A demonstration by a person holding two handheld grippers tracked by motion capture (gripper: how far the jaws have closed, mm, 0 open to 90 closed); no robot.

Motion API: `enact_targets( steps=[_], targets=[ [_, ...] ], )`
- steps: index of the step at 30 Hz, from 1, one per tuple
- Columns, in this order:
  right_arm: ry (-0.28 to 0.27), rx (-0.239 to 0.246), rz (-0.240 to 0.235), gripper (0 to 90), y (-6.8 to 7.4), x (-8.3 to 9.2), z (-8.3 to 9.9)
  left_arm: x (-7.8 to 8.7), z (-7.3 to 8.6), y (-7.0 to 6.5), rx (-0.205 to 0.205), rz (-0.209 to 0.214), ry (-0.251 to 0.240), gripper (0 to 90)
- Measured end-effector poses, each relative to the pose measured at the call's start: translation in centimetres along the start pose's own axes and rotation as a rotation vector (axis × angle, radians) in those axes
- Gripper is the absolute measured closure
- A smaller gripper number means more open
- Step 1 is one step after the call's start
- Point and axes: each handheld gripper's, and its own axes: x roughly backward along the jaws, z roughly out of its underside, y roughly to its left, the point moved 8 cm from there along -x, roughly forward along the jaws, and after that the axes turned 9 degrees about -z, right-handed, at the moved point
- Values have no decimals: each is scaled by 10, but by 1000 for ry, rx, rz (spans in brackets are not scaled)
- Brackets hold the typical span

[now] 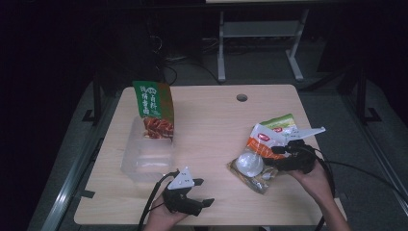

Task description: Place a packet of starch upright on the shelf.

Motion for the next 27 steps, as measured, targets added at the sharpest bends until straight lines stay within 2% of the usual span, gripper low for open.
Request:
enact_targets(
  steps=[7, 12, 16, 27],
  targets=[
    [1, -18, 21, 354, -5, 7, 8, 1, -1, 1, -5, -2, -4, 256],
    [6, -51, 36, 353, -10, 12, 17, 0, -1, 0, 3, -2, -2, 255],
    [10, -64, 46, 354, -14, 16, 26, 0, 0, 1, -18, -2, 5, 256],
    [7, -93, 69, 356, -19, 24, 42, 0, 1, 0, -2, 0, 9, 256]
  ],
)
